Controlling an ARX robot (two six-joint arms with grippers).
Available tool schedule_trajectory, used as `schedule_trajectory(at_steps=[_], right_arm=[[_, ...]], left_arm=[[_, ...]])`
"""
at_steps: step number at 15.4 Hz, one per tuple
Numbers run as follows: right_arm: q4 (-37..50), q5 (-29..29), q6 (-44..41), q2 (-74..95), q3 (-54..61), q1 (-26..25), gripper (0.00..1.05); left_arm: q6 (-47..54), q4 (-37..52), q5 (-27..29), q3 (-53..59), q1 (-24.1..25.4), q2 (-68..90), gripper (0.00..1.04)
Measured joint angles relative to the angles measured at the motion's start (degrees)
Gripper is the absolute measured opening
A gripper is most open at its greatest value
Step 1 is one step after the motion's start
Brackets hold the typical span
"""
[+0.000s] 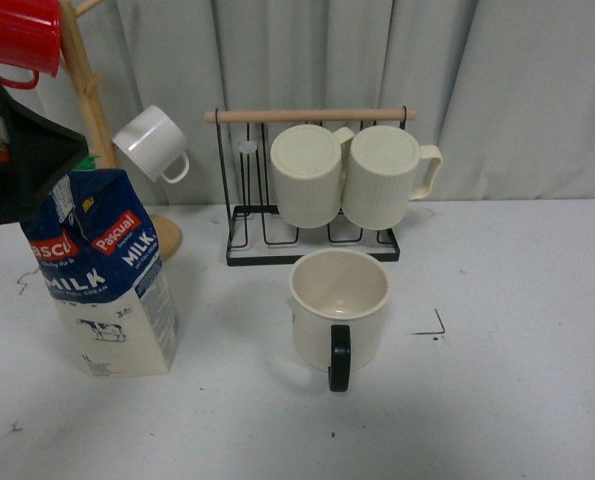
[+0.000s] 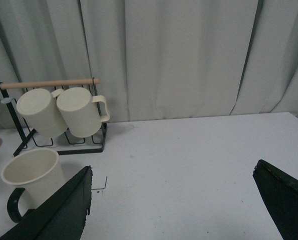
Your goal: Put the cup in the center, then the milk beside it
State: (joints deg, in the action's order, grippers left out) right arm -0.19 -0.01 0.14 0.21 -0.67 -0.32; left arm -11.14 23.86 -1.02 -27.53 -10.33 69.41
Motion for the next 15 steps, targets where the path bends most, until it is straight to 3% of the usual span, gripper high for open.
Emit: schedule_trajectory(at_steps=[5,9,15], right_arm=[[0.0,0.0,-0.02,0.0,-0.02,0.0,0.98],[0.0,0.0,-0.02,0.0,-0.02,0.0,0.98],[0.0,0.0,0.0,0.0,-0.02,0.0,0.98]], left_arm=[[8.85,3.28,-2.23,-2.34,8.48,10.49,0.98],[3.67,4.57,-7.61,-3.8,6.23,12.09,0.98],[5.44,7.93,-3.61,-6.14,2.56,21.94,0.98]])
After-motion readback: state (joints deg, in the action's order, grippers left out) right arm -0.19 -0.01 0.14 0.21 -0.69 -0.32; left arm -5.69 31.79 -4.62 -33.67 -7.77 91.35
